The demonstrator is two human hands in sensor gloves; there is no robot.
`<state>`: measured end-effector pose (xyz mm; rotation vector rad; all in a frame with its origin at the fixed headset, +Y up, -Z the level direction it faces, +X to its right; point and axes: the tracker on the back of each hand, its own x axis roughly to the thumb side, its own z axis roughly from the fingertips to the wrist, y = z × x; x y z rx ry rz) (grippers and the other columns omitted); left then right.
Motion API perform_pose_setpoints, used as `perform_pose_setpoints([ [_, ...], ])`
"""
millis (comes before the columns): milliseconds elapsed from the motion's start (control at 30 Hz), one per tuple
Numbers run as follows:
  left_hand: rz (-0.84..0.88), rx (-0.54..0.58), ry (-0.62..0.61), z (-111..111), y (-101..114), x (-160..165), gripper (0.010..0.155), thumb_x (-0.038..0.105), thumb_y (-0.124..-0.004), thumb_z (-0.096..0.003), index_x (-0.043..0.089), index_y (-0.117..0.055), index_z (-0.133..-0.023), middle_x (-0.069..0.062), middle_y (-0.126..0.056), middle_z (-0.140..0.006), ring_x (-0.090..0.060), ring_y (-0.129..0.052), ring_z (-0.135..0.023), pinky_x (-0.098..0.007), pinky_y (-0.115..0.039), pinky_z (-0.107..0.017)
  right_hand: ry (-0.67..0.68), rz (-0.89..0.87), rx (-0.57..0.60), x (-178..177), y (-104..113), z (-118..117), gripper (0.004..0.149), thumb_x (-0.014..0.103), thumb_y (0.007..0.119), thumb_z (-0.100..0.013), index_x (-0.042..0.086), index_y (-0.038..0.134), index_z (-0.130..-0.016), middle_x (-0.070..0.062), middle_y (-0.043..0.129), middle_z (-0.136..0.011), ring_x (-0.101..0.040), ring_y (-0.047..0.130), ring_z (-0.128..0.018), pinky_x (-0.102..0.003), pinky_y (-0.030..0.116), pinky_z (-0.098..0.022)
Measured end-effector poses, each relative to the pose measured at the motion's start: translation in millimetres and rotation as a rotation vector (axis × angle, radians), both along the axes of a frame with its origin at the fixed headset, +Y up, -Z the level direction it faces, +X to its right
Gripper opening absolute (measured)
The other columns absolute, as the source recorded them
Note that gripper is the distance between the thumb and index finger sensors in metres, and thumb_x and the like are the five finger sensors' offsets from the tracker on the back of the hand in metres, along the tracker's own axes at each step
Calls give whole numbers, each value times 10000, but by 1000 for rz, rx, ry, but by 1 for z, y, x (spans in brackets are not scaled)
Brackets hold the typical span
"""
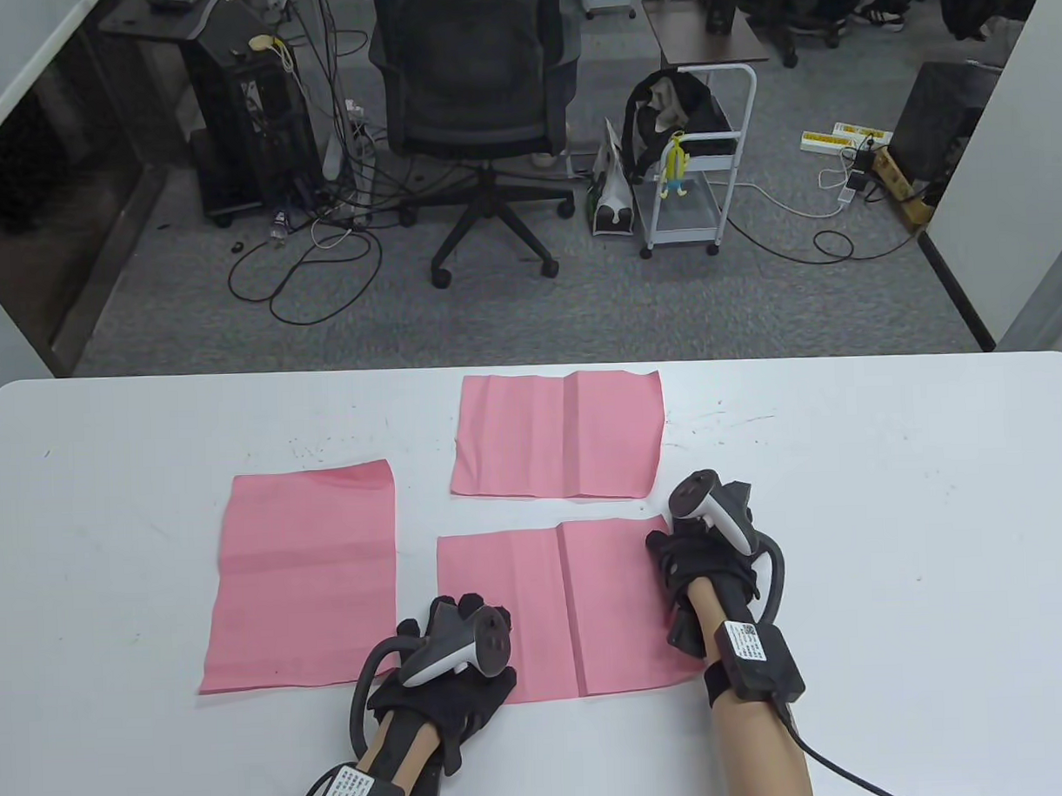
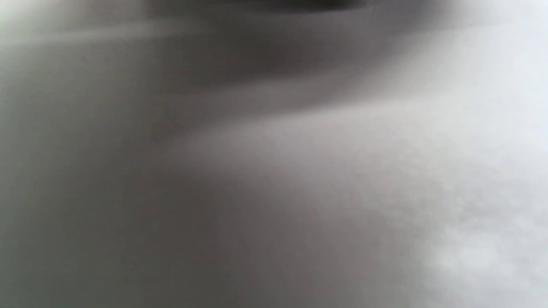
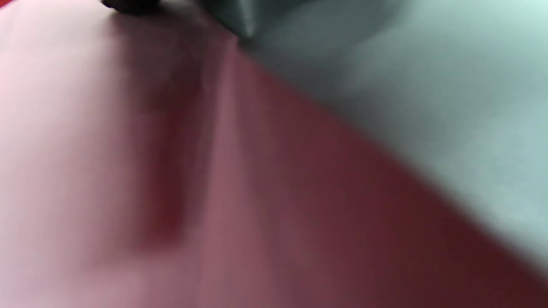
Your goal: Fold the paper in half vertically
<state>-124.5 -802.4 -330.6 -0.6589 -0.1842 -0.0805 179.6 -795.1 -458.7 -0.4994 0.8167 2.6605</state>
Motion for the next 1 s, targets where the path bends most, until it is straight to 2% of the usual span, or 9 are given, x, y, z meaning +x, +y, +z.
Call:
perform_pose_setpoints([
  [100,0,0,0,0,0,0,759,677,-375,-515,420,16,-1113,59,84,-1216,-310,23,-1150,-651,-168,-845,-1,18,48,-4,3,1,661,501,738,-480,388,396,-1034,4,262,-1176,-395,252,-1086,-651,318,-775],
  [167,0,0,0,0,0,0,761,676,-376,-515,417,14,-1115,59,83,-1216,-311,23,-1149,-651,-168,-844,-22,19,75,-5,4,2,534,488,762,-470,366,543,-942,10,314,-1171,-398,295,-1084,-649,352,-773],
  [333,1,0,0,0,0,0,761,677,-375,-515,417,15,-1115,59,83,-1216,-311,24,-1149,-650,-166,-844,-40,-102,75,1,6,2,400,466,777,-469,312,705,-831,20,343,-1164,-408,265,-1076,-657,298,-763],
  [400,2,0,0,0,0,0,758,677,-375,-515,420,13,-1114,60,84,-1216,-310,24,-1149,-650,-166,-844,-27,-249,51,9,10,4,405,476,753,-477,302,714,-840,15,358,-1161,-394,233,-1072,-645,258,-758],
  [533,4,4,-1,0,0,0,760,677,-374,-515,419,14,-1115,59,82,-1217,-310,25,-1149,-651,-165,-843,16,-519,-10,19,15,9,548,549,653,-491,237,669,-942,-61,406,-1157,-396,181,-1057,-624,174,-739],
  [600,6,3,0,0,0,0,759,677,-375,-516,419,13,-1115,60,83,-1216,-310,24,-1149,-651,-164,-843,20,-577,-15,23,18,12,580,565,628,-488,228,661,-959,-90,473,-1144,-400,231,-1059,-620,199,-742],
  [767,9,-1,1,0,-1,0,759,677,-376,-516,420,14,-1114,60,86,-1215,-310,29,-1147,-651,-161,-841,-37,-847,3,31,21,25,610,560,601,-499,202,632,-993,-124,500,-1137,-446,344,-1050,-606,259,-749],
  [900,8,1,-1,0,-1,-1,760,675,-376,-516,417,14,-1116,57,84,-1216,-312,27,-1147,-652,-162,-841,-71,-1093,20,28,18,40,639,550,588,-510,183,574,-1032,-150,499,-1132,-468,443,-1039,-640,394,-739],
  [1000,8,4,-1,0,-1,-1,760,676,-374,-516,417,15,-1115,59,85,-1216,-312,27,-1148,-652,-161,-841,-23,-1232,27,16,20,53,648,545,572,-514,182,546,-1051,-151,503,-1133,-447,460,-1043,-631,417,-739],
])
